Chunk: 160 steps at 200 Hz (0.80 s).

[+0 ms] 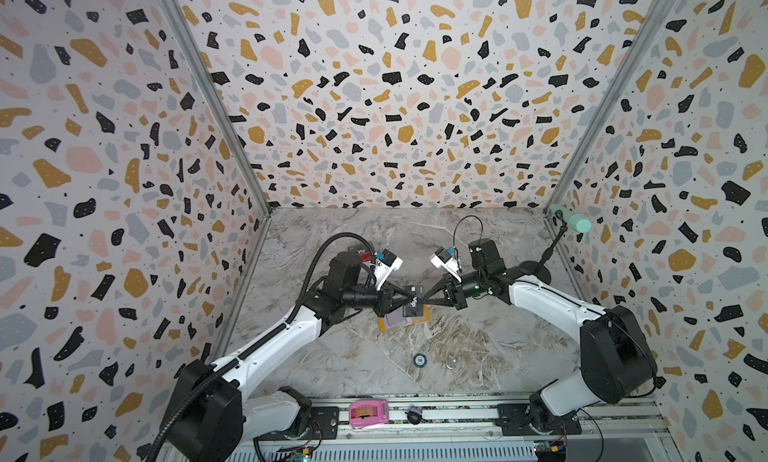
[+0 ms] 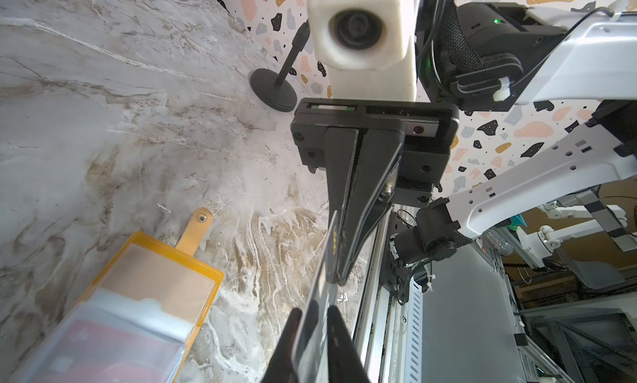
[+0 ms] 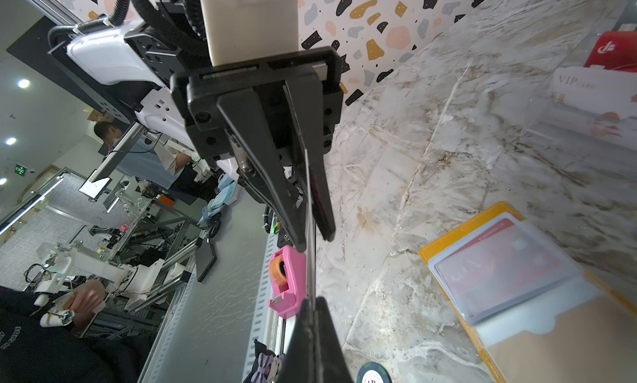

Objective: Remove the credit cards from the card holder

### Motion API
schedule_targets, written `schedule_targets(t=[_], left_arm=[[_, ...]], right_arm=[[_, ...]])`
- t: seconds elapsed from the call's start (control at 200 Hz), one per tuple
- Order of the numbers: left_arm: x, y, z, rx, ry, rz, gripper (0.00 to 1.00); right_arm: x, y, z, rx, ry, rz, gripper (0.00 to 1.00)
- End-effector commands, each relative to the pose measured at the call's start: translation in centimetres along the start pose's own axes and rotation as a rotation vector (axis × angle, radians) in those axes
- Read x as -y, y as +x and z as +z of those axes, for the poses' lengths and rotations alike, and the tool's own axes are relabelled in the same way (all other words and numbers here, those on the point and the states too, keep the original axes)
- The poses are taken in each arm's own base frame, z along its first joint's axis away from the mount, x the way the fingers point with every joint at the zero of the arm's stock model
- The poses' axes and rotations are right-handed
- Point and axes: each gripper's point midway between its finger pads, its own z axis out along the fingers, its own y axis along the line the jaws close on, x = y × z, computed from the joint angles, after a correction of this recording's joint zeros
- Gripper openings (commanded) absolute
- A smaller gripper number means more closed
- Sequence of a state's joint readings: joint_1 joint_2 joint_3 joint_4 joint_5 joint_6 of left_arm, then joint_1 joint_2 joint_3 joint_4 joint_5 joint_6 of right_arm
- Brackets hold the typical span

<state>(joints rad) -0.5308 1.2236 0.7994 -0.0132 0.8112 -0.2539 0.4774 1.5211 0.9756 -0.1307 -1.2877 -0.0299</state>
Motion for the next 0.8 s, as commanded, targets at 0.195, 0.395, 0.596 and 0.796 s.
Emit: schedule_targets(t=[0.195, 0.395, 0.596, 0.796], left_arm=[[0.9, -2.0, -0.4, -0.011, 0.037, 0.075, 0.21], [1.1, -2.0, -0.2, -0.027, 0.059, 0.081, 0.15], [1.2, -1.9, -0.2, -0.02, 0.067, 0.069, 0.04], [0.9, -2.7, -0.4, 0.024, 0.038, 0.049, 0.0]], right_arm=[[-0.8, -0.3, 0.1, -0.016, -0.031, -0.027, 0.0], [-0.7, -0.2, 0.1, -0.017, -0.027, -0.026, 0.0], [-0.5, -0.4, 0.1, -0.011, -0.012, -0.029, 0.0], [0.4, -0.7, -0.4, 0.019, 0.045, -0.031, 0.28]])
